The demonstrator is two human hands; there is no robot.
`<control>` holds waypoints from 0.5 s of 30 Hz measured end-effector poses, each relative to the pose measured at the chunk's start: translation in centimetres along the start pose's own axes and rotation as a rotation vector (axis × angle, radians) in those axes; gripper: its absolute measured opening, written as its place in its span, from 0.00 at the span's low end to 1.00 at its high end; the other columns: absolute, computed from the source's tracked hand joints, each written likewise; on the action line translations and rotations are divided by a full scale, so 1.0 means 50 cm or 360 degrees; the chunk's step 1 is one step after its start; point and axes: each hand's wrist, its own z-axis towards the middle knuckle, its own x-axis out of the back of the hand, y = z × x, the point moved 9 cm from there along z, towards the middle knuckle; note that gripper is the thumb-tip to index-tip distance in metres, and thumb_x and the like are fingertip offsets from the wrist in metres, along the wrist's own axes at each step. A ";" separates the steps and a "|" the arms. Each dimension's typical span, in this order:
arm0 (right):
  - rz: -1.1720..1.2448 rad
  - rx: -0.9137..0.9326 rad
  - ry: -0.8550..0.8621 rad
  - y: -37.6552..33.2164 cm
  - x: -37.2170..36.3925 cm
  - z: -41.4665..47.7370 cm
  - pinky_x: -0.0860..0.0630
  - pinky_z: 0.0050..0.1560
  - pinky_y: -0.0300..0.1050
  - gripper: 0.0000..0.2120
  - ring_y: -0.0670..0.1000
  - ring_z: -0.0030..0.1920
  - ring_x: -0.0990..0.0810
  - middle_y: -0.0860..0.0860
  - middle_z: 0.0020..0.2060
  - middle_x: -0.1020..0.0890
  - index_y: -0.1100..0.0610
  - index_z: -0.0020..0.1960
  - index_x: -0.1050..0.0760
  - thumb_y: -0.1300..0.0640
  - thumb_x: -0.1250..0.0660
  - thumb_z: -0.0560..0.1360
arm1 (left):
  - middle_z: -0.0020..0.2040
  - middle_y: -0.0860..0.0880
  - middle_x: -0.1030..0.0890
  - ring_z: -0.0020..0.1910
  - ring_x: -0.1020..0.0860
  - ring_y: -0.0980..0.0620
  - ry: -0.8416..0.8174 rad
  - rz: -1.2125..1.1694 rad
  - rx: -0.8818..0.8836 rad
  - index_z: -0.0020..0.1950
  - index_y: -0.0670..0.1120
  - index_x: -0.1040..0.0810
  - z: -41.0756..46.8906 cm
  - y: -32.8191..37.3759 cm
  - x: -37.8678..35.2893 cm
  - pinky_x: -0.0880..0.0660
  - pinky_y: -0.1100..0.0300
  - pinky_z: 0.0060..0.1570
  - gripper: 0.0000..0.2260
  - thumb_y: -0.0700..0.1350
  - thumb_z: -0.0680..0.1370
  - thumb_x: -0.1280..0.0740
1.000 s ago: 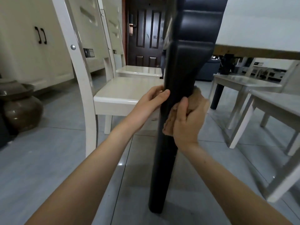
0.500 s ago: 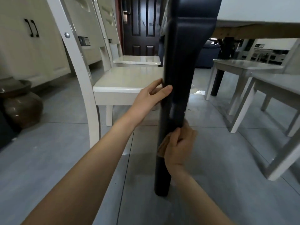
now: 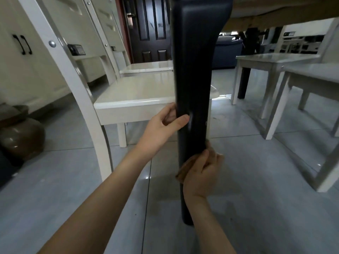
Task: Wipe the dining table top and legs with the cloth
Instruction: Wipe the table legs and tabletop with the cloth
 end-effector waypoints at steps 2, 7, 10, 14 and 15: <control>0.0110 0.0149 0.0083 -0.074 -0.010 0.043 0.33 0.38 0.25 0.14 0.41 0.38 0.27 0.46 0.41 0.28 0.52 0.53 0.25 0.49 0.47 0.80 | 0.56 0.50 0.19 0.50 0.20 0.66 0.0036 -0.0019 -0.0017 0.67 0.38 0.28 0.003 -0.005 0.003 0.27 0.73 0.50 0.16 0.38 0.79 0.36; 0.0064 0.0242 0.0077 -0.039 -0.020 0.040 0.29 0.42 0.28 0.19 0.45 0.40 0.25 0.43 0.46 0.31 0.57 0.62 0.25 0.49 0.47 0.81 | 0.60 0.47 0.20 0.54 0.20 0.63 0.0078 -0.0016 -0.0061 0.68 0.39 0.29 0.001 -0.002 0.000 0.27 0.73 0.50 0.18 0.38 0.78 0.35; -0.0018 -0.0128 -0.0016 0.106 0.013 -0.051 0.24 0.45 0.34 0.19 0.53 0.41 0.20 0.44 0.45 0.26 0.43 0.63 0.26 0.43 0.52 0.81 | 0.61 0.47 0.19 0.57 0.20 0.58 0.0065 -0.0027 -0.0049 0.69 0.40 0.28 -0.003 -0.001 0.002 0.26 0.70 0.54 0.18 0.40 0.78 0.35; -0.0203 -0.0195 -0.0081 0.122 0.021 -0.066 0.37 0.45 0.19 0.22 0.52 0.45 0.23 0.50 0.46 0.26 0.51 0.61 0.24 0.47 0.53 0.79 | 0.60 0.55 0.19 0.57 0.21 0.63 0.0020 0.0030 -0.0036 0.70 0.44 0.29 -0.005 -0.002 -0.001 0.27 0.72 0.53 0.20 0.43 0.78 0.34; -0.0179 -0.0166 -0.0080 0.096 0.015 -0.047 0.35 0.45 0.20 0.22 0.49 0.45 0.24 0.50 0.47 0.25 0.53 0.61 0.24 0.47 0.53 0.80 | 0.59 0.57 0.20 0.57 0.22 0.64 0.0000 0.0050 -0.0037 0.70 0.44 0.29 -0.005 -0.003 -0.001 0.27 0.73 0.52 0.20 0.43 0.78 0.34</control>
